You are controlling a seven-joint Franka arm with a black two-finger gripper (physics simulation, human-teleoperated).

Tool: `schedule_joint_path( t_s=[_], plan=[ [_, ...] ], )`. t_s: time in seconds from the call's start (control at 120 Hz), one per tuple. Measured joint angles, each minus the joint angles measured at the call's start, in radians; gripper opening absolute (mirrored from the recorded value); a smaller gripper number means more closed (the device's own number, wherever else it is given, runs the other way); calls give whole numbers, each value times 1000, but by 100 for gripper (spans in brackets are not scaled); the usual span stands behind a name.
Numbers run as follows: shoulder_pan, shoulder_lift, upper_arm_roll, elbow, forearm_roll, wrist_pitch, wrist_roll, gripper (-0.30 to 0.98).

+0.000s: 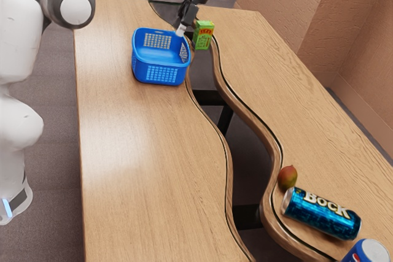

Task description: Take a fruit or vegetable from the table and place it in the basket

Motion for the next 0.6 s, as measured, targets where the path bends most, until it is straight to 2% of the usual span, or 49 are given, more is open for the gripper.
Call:
schedule_joint_path(
  t_s=[0.175, 0.433, 0.475, 0.542, 0.6],
  plan=[
    [9, 2, -3, -7, 15, 219, 237, 69],
    [10, -1, -9, 26, 18, 359, 482, 68],
    [7, -41, -17, 88, 28, 374, 514, 68],
    [-81, -139, -95, 164, 33, 397, 566, 68],
    [-291, -115, -142, 111, 31, 424, 610, 68]
  ],
)
